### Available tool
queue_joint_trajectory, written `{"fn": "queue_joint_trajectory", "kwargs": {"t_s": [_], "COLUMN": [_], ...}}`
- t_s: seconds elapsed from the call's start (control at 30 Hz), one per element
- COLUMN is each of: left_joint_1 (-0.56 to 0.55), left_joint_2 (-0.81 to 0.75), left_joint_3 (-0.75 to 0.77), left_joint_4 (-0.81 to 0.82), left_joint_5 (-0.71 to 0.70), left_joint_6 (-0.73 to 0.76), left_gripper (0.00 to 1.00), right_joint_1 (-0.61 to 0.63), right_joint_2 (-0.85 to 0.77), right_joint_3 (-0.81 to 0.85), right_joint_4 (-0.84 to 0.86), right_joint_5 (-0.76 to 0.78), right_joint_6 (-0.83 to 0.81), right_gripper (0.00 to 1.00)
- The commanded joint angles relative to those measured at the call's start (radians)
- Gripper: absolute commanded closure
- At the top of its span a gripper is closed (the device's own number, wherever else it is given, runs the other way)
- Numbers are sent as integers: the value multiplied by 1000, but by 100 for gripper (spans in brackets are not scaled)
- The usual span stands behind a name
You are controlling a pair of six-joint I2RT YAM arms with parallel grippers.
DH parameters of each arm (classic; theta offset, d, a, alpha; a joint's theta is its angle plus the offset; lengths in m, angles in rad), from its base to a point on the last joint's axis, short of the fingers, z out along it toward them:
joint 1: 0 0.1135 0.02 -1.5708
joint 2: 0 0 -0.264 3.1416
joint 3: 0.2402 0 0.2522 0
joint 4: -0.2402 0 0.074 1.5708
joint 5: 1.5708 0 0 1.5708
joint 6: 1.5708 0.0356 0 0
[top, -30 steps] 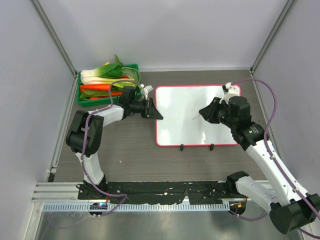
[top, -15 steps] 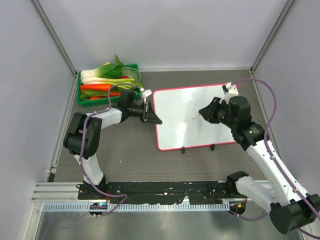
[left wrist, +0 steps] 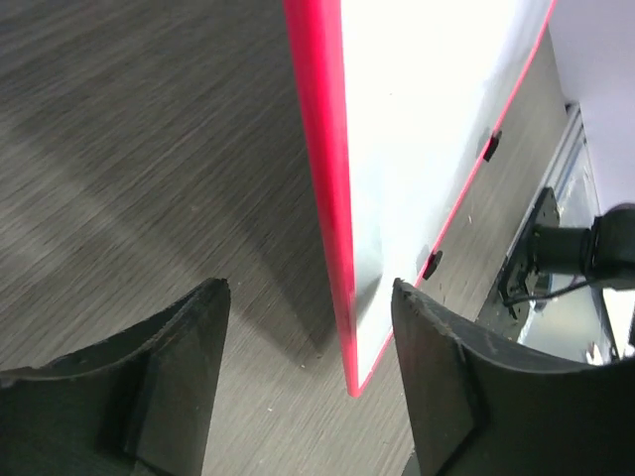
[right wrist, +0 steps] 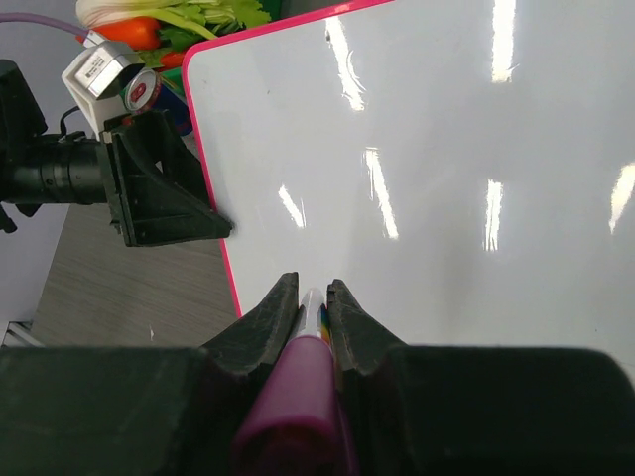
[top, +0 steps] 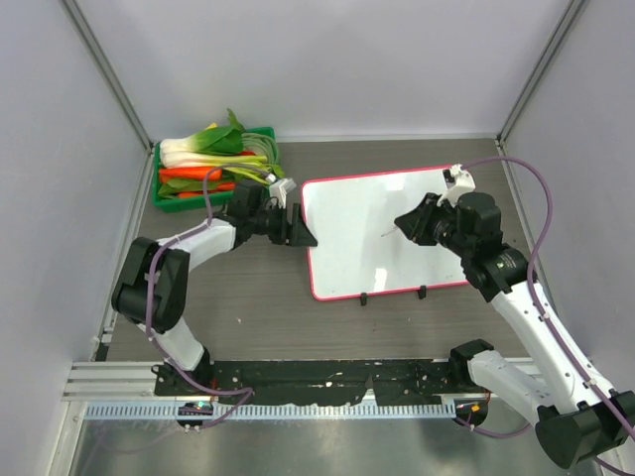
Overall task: Write a sentence on the whiteboard
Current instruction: Adjust the whiteboard at the center of the board.
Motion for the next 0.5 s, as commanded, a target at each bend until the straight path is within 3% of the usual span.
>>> {"fn": "queue_joint_trajectory", "kwargs": {"t_s": [0.0,0.33,0.47], "left_joint_1": [4,4,4], "left_joint_2": [-147,-360,-466], "left_joint_3": [-8,-40,-64], "left_joint_4": [-13,-91,-139], "left_joint_5": [-138,-207,-239], "left_joint_6": [3,-49,-93], "left_gripper": [28,24,13], "right_joint_1": [-6,-6,-4], "right_joint_2": [-33,-19,-39], "right_joint_3": [23,6,-11], "right_joint_4": [45,88,84], "right_joint_5": [0,-70,-90], "right_joint_6": [-1,-20,-26], "right_gripper": [99,98,98]}}
